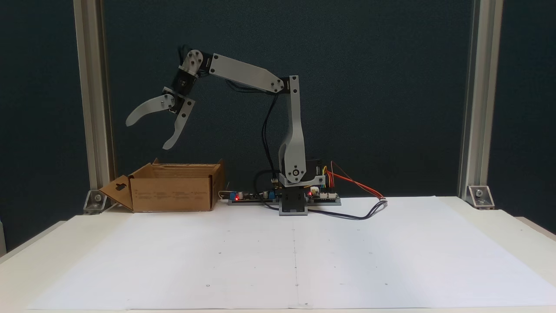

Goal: Grasp a green dice and put it in the bin.

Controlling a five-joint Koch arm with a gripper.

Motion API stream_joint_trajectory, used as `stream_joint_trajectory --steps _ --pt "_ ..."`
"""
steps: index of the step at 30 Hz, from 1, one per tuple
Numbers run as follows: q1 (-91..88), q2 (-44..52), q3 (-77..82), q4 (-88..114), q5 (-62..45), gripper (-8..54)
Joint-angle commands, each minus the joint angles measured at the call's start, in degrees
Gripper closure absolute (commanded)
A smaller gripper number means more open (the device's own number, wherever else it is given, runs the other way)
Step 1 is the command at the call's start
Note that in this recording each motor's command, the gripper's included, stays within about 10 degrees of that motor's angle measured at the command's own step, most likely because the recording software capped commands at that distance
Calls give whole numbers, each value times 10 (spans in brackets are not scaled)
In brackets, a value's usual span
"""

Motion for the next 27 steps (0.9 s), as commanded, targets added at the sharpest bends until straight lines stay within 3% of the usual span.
stream_joint_trajectory --steps 1,15,27 --pt "-92 28 -34 -13 23 4" --pt "-606 134 -4 -20 48 2" --pt "-777 311 392 -326 48 9"
